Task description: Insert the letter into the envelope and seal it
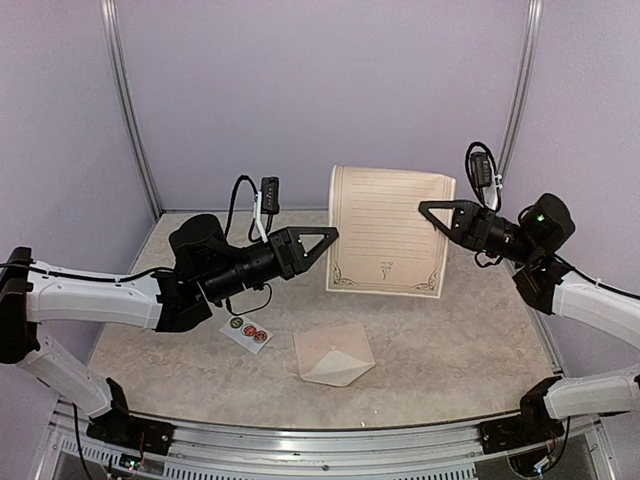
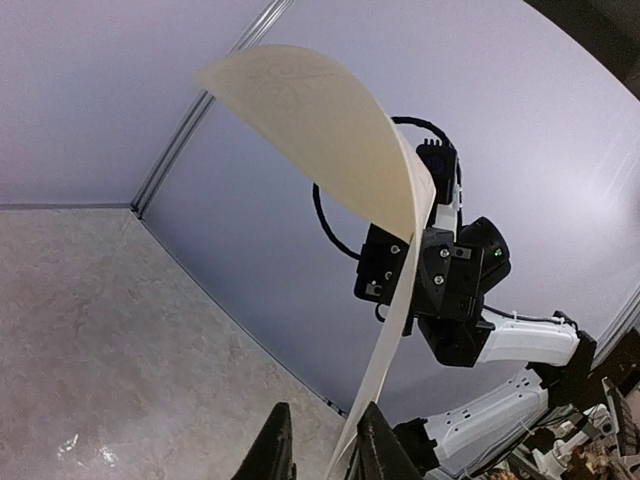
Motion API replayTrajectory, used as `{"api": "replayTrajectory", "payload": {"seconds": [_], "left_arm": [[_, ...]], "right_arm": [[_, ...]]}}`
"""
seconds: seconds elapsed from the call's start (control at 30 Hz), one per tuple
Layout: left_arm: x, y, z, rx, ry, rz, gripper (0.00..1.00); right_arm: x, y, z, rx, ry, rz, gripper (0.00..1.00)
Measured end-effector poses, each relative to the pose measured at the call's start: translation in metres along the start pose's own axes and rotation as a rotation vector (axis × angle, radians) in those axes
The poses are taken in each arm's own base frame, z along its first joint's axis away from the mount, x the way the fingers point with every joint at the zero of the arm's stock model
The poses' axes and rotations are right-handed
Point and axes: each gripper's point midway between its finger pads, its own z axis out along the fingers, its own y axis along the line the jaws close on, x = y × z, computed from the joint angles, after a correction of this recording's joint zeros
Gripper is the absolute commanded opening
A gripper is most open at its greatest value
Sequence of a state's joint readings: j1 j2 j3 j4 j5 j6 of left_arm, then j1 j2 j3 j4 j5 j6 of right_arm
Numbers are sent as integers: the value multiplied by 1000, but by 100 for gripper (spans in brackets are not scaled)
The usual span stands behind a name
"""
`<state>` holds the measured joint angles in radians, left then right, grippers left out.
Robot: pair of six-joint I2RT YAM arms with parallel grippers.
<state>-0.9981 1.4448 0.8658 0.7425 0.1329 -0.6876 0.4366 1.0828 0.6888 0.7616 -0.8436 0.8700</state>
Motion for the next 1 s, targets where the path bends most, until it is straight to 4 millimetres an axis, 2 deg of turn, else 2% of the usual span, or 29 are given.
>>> {"api": "replayTrajectory", "payload": {"seconds": [0.1, 0.17, 0.2, 0.27, 0.33, 0.37, 0.43, 0.6, 0.7, 0.97, 1.0], "left_arm": [[0, -2, 0, 8, 0, 2, 2], [1, -3, 0, 15, 6, 7, 0], [2, -4, 0, 18, 9, 8, 0], [2, -4, 0, 20, 11, 16, 0], [3, -4, 0, 18, 13, 29, 0], [3, -4, -2, 16, 15, 38, 0], [4, -4, -7, 12, 20, 59, 0], [-1, -13, -16, 16, 44, 135, 0], [-1, -18, -16, 18, 86, 188, 0], [19, -18, -17, 20, 260, 274, 0], [22, -17, -17, 16, 281, 281, 0]], "right_arm": [[0, -4, 1, 8, -6, 12, 1], [2, -8, 2, 14, -3, 22, 5], [2, -10, 2, 16, -2, 26, 13], [3, -12, 3, 23, -2, 26, 40], [4, -15, 2, 36, -3, 27, 75], [5, -17, 2, 44, -2, 31, 86], [7, -21, 1, 66, -2, 29, 98], [14, -28, 1, 86, 24, 41, 100], [23, -26, 2, 60, 62, 54, 96], [34, -14, 2, -12, 138, 34, 72], [34, -14, 2, -14, 140, 27, 66]]}}
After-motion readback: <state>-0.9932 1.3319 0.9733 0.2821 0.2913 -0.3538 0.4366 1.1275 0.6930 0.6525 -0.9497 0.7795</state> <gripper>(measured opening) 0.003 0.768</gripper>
